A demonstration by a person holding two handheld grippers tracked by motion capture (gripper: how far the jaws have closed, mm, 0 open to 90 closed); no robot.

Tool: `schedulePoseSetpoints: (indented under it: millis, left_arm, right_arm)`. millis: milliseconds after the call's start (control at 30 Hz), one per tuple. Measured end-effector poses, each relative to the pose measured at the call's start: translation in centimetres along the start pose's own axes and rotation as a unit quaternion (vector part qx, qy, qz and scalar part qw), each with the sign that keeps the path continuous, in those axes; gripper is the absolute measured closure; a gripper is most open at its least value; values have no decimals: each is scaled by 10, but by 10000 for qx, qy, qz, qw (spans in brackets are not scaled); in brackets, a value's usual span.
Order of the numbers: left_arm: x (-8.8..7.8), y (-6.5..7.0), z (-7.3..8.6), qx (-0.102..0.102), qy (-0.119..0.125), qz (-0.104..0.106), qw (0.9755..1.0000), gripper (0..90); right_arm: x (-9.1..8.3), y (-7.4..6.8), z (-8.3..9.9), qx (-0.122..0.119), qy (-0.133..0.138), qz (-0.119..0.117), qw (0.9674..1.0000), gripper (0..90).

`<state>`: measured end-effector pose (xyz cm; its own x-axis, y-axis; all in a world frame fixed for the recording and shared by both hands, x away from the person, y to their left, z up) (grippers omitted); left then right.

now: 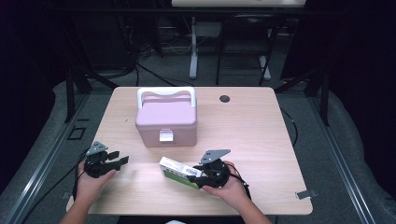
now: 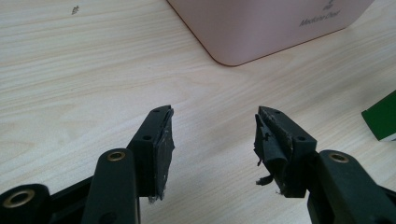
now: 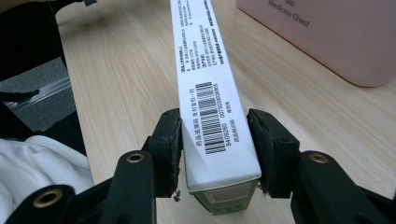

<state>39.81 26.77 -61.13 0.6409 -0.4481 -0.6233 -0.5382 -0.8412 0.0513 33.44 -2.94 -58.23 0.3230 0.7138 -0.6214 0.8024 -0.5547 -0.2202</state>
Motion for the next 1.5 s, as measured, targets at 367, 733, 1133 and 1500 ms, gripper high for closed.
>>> schedulePoseSetpoints:
  millis: [367,733,1133,1500]
  left_arm:
    - [0,-2,0,-14,7,-33,10000,466]
    - [-1,-4,1,-46,19,-62,10000,466]
    - [0,-4,0,-24,2,-53,10000,467]
    - [1,-4,-1,-11,15,-37,10000,467]
  right_arm:
    - [1,1,-3,-185,-12,129,9997,617]
    - [-27,32,0,-5,165,672,9976,621]
    - [-82,101,14,519,458,1690,9832,621]
    - [-120,144,36,929,559,2281,9676,620]
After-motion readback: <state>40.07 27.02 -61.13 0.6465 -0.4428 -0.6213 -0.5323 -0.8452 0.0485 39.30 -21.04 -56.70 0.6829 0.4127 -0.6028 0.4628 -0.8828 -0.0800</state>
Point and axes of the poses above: each handheld gripper's, and its own axes: x roughly forward along the jaws, z roughly out of its underside, y roughly to its right, the point moved 9 cm from there along x, roughly forward along the jaws, and after that the axes turned 5 degrees about x, right-handed, at the moved point
